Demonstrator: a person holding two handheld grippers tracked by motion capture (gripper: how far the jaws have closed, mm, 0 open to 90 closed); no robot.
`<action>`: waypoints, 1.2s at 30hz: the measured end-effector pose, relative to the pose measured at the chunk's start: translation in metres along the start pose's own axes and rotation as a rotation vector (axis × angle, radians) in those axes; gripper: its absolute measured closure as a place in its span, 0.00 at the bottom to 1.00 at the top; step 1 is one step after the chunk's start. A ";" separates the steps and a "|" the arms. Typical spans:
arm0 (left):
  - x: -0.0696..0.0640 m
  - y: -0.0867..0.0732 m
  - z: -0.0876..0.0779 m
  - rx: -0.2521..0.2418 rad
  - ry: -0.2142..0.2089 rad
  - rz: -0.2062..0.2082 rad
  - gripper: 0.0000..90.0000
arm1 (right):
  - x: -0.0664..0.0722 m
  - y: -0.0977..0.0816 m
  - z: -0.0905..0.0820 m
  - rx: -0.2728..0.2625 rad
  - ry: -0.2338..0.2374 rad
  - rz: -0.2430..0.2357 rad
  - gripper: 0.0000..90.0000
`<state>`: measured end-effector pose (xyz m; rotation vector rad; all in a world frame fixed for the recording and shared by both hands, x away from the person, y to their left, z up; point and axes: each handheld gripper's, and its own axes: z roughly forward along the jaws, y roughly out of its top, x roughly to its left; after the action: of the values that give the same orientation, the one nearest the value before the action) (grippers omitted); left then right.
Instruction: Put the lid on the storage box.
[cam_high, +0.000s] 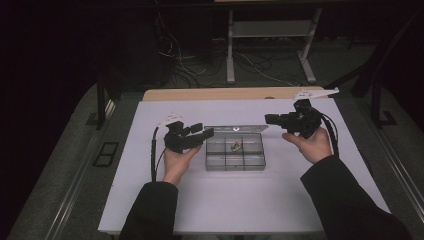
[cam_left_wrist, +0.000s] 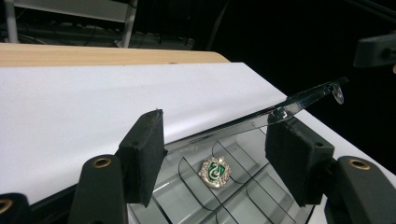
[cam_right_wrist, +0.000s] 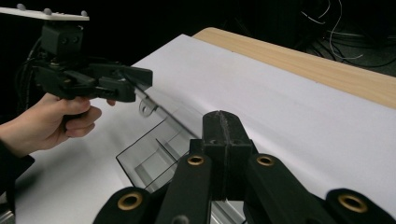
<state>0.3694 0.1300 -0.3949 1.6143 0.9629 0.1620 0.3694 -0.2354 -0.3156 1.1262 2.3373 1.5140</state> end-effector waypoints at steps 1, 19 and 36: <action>-0.001 -0.001 0.000 -0.003 0.000 0.000 0.41 | 0.000 0.001 0.003 0.000 0.001 0.000 0.99; -0.004 -0.008 -0.005 0.008 0.007 0.006 0.41 | 0.002 -0.005 0.042 0.057 0.012 0.047 0.99; -0.009 -0.022 -0.012 0.035 0.022 0.022 0.41 | 0.011 -0.023 0.056 0.088 0.050 0.052 0.99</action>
<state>0.3463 0.1323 -0.4071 1.6587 0.9698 0.1800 0.3765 -0.1921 -0.3586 1.1914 2.4483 1.4868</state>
